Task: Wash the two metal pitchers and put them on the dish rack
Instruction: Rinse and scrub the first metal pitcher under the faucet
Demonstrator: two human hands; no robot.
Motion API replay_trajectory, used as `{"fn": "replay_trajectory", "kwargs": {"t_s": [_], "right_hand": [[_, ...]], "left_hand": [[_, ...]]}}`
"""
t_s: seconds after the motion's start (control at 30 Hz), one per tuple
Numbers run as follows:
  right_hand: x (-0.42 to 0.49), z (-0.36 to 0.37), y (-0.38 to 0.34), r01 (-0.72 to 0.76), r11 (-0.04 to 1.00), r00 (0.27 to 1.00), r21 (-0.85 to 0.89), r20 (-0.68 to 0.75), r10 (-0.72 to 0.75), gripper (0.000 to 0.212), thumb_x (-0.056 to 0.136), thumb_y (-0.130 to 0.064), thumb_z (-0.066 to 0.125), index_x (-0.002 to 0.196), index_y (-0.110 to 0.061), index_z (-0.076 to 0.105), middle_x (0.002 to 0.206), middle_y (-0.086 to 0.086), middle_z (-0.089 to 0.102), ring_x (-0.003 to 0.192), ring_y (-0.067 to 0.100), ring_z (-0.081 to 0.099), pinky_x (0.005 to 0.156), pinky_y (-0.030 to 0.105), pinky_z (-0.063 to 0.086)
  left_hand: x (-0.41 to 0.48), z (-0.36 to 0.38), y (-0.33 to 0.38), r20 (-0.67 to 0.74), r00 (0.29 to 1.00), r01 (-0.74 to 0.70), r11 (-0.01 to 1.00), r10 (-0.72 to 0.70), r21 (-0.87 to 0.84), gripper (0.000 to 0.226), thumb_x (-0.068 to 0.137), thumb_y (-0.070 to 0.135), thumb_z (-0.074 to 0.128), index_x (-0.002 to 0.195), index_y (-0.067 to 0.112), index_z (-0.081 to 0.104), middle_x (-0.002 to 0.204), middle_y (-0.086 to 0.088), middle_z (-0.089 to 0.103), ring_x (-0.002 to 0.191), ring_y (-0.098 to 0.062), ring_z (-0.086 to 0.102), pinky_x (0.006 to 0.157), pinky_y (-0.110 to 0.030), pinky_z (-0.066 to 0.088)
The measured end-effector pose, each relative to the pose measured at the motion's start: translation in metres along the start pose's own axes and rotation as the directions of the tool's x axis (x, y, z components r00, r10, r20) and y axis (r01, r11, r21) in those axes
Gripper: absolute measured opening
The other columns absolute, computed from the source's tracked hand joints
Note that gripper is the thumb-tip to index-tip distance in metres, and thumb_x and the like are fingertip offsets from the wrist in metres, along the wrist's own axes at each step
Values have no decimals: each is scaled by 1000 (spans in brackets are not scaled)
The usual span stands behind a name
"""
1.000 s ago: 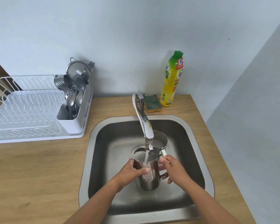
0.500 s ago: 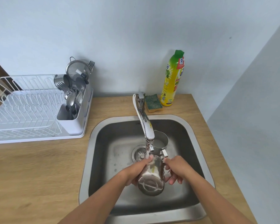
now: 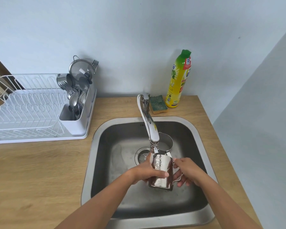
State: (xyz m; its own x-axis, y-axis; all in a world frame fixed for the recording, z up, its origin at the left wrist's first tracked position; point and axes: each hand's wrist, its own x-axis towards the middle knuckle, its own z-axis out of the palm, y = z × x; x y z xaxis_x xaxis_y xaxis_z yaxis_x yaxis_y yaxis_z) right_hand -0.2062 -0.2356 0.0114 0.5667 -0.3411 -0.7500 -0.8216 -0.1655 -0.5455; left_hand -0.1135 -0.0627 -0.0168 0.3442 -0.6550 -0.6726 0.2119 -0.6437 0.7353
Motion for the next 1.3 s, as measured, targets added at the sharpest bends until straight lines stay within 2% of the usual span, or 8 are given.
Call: {"fn": "replay_trajectory", "kwargs": {"t_s": [0.17,0.33,0.43,0.57,0.8,0.97,1.13,1.3], "right_hand": [[-8,-3,7,6,1000,1000,7,-3,-6,39,101,-43,35,102,-8,54,79,17,77,47,27,66,37,19,37],[-16,1,2,73,996,996,49,-47,-70,38,99,-46,42,103,-11,57,81,11,77,51,24,67,38,21,39],[-18,9,-4,121,989,992,79,-40,-119,38,98,-46,45,104,-12,59,89,10,75,58,24,68,40,23,42],[-13,24,-8,205,967,979,154,-32,-203,30,98,-37,50,101,-9,62,96,7,72,63,22,64,46,27,48],[-10,23,-6,331,915,943,231,-108,-314,14,96,-14,58,84,-12,66,90,10,65,77,21,60,65,33,56],[-7,26,-11,419,813,908,404,-202,-368,16,96,-5,56,83,-4,66,113,7,68,95,21,66,81,31,58],[0,37,-10,317,851,940,419,-19,-341,15,98,-6,53,85,-7,61,99,15,62,86,24,58,81,41,60],[5,30,-9,357,817,931,452,-106,-349,14,99,-4,50,89,-2,59,101,10,67,86,25,61,73,34,61]], "left_hand": [[-28,12,20,1,994,-110,994,110,-3,70,88,11,72,141,28,30,106,12,57,87,5,58,68,-2,45],[-28,5,-5,-121,983,-154,980,138,-130,84,81,27,79,141,46,23,115,14,62,102,-7,66,82,-35,60],[-32,-5,-18,-200,971,-166,969,128,-183,101,75,24,84,149,46,18,123,11,59,106,-8,64,76,-27,59],[-39,-14,-28,-306,940,-212,964,155,-163,96,64,14,89,143,36,40,124,10,60,110,-10,62,98,-35,53],[-39,-6,-29,-385,886,-334,933,260,-138,85,62,0,86,124,44,49,125,15,58,116,-10,58,98,-28,52],[-38,-4,-20,-487,788,-431,902,376,1,85,61,3,85,122,47,46,121,20,58,116,-7,57,97,-24,50],[-48,-17,-34,-488,790,-392,918,372,65,86,59,10,89,124,46,46,125,21,56,121,-1,50,101,-20,41],[-44,-6,-23,-470,802,-404,914,368,26,83,61,1,87,118,46,47,124,17,54,119,-1,48,89,-3,39]]}}
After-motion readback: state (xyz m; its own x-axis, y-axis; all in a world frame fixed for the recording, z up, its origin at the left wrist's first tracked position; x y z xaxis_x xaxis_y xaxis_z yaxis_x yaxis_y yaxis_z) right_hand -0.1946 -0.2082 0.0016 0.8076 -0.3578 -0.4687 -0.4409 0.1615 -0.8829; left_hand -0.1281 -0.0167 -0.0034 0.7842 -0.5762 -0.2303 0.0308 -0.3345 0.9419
